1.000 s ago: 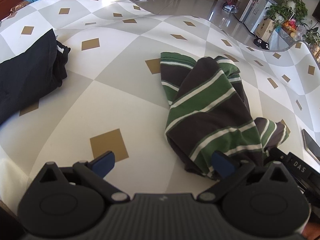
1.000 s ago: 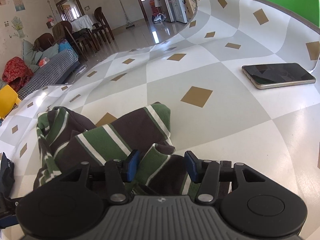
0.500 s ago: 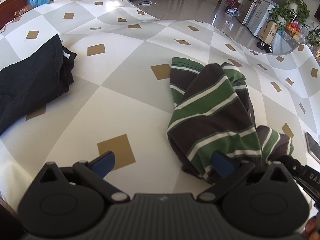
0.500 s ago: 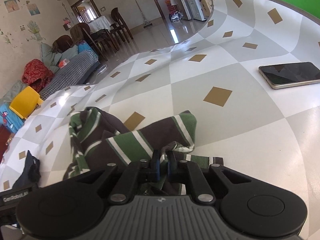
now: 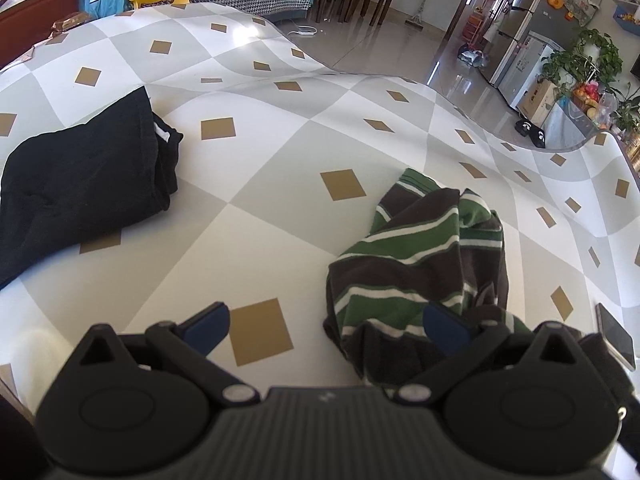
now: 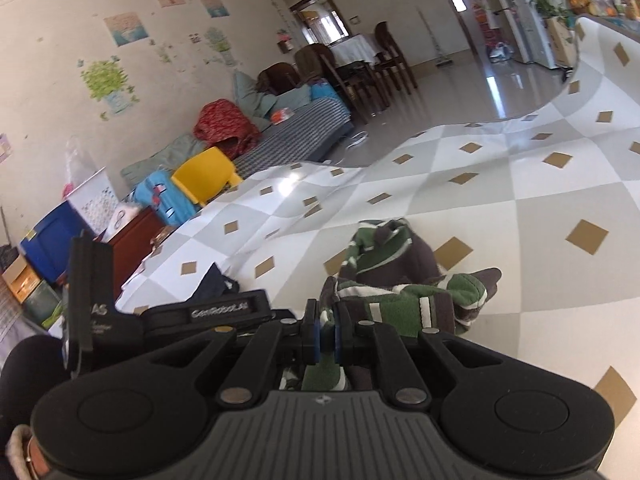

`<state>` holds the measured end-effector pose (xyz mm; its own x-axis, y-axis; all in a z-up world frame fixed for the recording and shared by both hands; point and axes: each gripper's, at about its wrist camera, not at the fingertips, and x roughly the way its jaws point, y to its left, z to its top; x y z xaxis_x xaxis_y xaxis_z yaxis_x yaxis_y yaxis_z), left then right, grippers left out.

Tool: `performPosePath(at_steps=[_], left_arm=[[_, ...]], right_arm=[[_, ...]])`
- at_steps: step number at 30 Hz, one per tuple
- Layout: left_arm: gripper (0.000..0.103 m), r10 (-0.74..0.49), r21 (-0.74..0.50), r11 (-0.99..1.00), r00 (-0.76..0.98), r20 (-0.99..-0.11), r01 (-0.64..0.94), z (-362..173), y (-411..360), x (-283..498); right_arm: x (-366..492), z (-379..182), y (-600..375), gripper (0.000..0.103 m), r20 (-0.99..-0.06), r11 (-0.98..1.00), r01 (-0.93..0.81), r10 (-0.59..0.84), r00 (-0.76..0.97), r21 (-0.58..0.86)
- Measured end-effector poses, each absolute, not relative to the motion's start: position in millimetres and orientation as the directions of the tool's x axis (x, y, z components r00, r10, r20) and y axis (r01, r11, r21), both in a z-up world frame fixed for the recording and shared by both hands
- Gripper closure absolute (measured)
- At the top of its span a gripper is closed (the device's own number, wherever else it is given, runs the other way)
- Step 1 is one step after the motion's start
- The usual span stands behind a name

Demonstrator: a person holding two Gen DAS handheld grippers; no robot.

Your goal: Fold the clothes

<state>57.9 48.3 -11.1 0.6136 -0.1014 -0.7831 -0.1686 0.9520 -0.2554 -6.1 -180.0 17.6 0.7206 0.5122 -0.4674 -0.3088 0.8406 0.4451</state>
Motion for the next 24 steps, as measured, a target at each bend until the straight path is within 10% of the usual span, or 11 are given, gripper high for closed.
performPosePath(at_steps=[24], left_arm=[[0.0, -0.069, -0.168, 0.978, 0.576, -0.815, -0.122, -33.6, 34.5, 59.7]], right_arm=[[-0.6, 4.1, -165.5, 0.081, -0.547, 0.81, -0.387, 0.585, 0.599, 0.441]])
